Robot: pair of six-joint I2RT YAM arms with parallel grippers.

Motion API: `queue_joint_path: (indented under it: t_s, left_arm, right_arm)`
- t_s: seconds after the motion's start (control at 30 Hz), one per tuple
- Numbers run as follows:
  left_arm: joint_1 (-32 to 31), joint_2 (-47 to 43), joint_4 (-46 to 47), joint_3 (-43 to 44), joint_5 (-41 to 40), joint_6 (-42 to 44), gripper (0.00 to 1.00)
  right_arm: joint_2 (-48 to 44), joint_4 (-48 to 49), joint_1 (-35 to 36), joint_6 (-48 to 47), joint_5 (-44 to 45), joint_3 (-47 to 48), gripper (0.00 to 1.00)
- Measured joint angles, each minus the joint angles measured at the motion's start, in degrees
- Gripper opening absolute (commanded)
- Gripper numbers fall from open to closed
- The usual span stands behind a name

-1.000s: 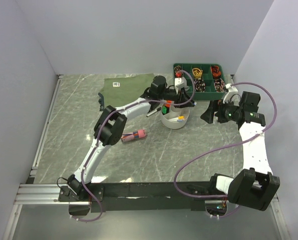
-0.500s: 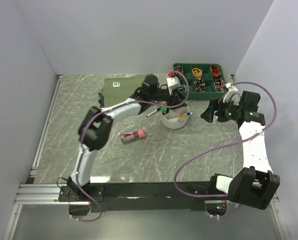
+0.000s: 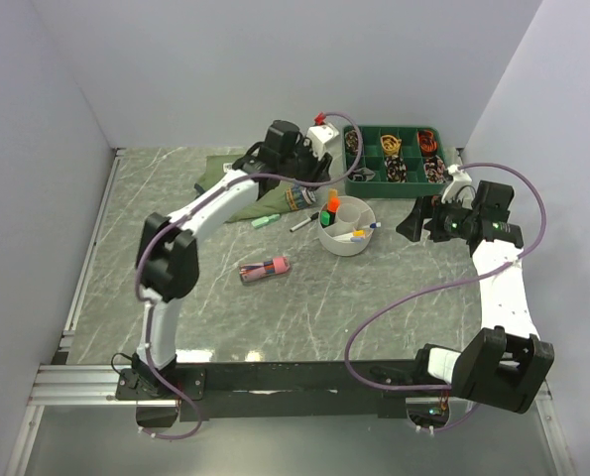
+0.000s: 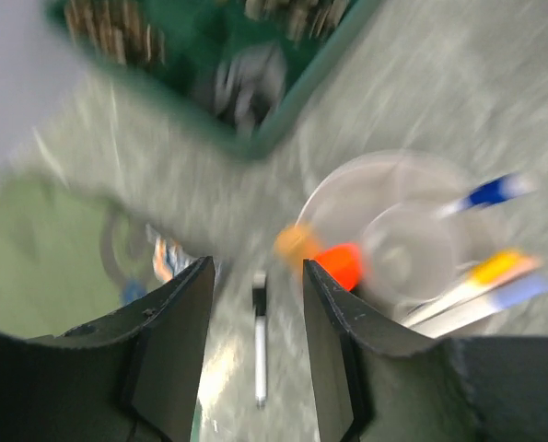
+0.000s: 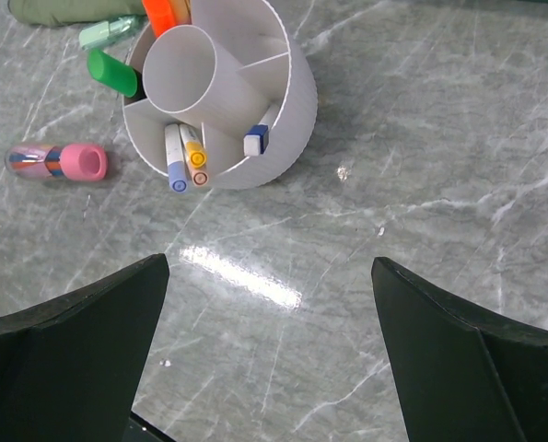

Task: Sort the stationery into containers
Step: Place the pen in the storage box, then pick up the pen from the center of the board.

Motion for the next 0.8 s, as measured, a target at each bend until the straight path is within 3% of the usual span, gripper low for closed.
queue_joint_path:
  t_s: [0.13,0.37,0.8]
  left_arm:
    - [1.49,8.85,-10.16,7.34,-3.13,-1.49,0.49]
    - [2.14,13.77,-18.32,9.60,-6.86,-2.56,0.49]
    - [1.86,17.46,-20.85,12.76,-8.55,-1.42,0.47]
  right_arm:
    - [0.72,-0.02,0.00,0.20,0.13,0.02,1.00]
    - [1.07,-0.02,0.00,0.24,0.22,0.02,1.00]
    - [2.34,0.04,0.00,0.22,0.48,0.48,1.00]
